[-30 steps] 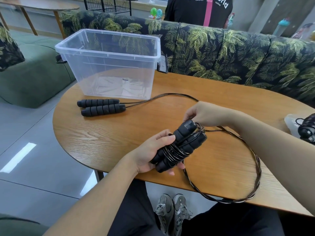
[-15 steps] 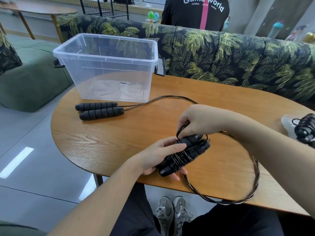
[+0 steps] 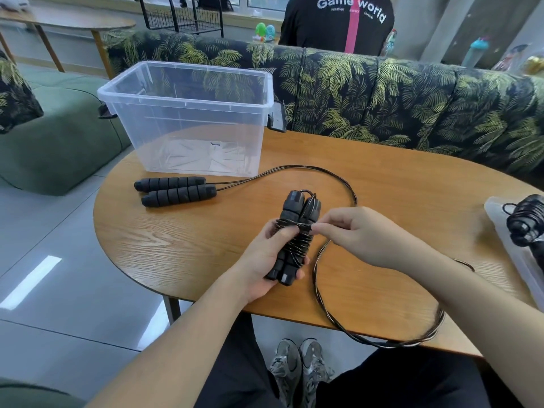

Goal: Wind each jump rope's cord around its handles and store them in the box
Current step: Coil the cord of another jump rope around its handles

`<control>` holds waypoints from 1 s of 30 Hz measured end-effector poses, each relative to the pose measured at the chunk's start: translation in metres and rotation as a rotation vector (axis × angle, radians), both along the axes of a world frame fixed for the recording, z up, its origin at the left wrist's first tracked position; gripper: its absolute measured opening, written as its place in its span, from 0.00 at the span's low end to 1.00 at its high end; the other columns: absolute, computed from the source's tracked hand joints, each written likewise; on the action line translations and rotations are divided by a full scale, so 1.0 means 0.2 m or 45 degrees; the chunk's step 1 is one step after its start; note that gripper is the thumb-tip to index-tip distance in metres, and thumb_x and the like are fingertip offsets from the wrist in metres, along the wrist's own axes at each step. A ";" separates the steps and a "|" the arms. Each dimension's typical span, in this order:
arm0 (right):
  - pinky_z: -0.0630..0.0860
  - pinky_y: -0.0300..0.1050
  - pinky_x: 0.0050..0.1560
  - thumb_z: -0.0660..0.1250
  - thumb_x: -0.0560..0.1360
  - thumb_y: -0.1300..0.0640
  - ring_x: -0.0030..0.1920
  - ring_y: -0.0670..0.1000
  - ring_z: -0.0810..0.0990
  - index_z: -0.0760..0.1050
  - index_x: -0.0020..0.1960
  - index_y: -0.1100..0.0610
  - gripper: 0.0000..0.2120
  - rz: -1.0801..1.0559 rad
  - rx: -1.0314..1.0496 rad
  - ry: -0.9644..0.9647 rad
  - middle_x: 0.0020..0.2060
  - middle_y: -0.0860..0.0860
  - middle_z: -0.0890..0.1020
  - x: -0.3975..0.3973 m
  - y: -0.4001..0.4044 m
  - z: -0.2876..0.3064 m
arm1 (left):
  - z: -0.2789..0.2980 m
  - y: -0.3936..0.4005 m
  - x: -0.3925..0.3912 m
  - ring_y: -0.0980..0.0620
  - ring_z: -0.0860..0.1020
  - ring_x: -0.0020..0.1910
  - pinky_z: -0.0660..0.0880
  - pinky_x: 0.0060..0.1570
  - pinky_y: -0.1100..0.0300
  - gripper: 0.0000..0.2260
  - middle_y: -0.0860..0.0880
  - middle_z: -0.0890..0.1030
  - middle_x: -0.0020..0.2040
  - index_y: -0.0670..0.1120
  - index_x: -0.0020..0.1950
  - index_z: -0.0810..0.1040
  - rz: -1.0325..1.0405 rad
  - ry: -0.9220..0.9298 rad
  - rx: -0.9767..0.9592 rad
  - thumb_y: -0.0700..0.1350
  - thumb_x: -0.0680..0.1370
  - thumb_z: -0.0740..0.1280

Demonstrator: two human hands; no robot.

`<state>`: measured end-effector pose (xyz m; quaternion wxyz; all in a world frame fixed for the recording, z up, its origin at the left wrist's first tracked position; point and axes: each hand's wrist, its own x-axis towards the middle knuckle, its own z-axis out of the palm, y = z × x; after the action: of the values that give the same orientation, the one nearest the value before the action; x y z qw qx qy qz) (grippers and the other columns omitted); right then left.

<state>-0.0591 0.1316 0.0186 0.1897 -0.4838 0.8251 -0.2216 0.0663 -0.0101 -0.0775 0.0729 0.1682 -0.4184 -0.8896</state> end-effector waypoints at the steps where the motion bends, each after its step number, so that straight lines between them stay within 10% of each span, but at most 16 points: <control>1: 0.71 0.46 0.34 0.62 0.80 0.40 0.28 0.45 0.71 0.82 0.50 0.44 0.12 -0.009 0.000 0.002 0.30 0.45 0.79 -0.01 0.01 -0.01 | 0.00 0.00 0.00 0.42 0.80 0.41 0.76 0.34 0.50 0.23 0.38 0.80 0.50 0.49 0.67 0.71 -0.011 0.016 -0.014 0.47 0.75 0.74; 13: 0.65 0.40 0.30 0.59 0.74 0.32 0.27 0.44 0.68 0.81 0.47 0.44 0.19 0.085 -0.078 0.016 0.28 0.44 0.74 -0.06 0.12 -0.06 | 0.02 0.01 0.06 0.44 0.83 0.48 0.75 0.63 0.37 0.27 0.37 0.80 0.61 0.44 0.73 0.70 -0.087 0.058 -0.095 0.58 0.78 0.64; 19: 0.70 0.42 0.36 0.58 0.79 0.42 0.33 0.46 0.73 0.79 0.58 0.41 0.14 0.282 -0.024 -0.079 0.38 0.45 0.80 -0.16 0.19 -0.04 | 0.02 0.00 0.06 0.40 0.82 0.49 0.80 0.52 0.43 0.28 0.36 0.78 0.63 0.43 0.74 0.70 -0.172 0.140 0.048 0.56 0.78 0.67; 26: 0.66 0.36 0.33 0.61 0.75 0.36 0.30 0.44 0.67 0.78 0.39 0.44 0.15 0.233 0.020 -0.136 0.29 0.44 0.72 -0.30 0.19 -0.04 | 0.02 -0.02 0.05 0.45 0.78 0.37 0.76 0.32 0.56 0.21 0.41 0.82 0.51 0.45 0.59 0.83 -0.110 0.259 0.159 0.53 0.81 0.54; 30: 0.64 0.37 0.34 0.62 0.82 0.45 0.32 0.45 0.66 0.81 0.46 0.50 0.13 0.278 -0.024 -0.438 0.31 0.44 0.70 -0.39 0.20 -0.03 | 0.03 -0.01 0.06 0.47 0.77 0.33 0.74 0.30 0.58 0.22 0.43 0.82 0.47 0.45 0.55 0.83 -0.167 0.265 0.115 0.54 0.81 0.52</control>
<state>-0.1379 0.1708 0.0118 0.3463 -0.5272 0.7210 -0.2867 0.0773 -0.0119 -0.0711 0.0499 0.0505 -0.3782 -0.9230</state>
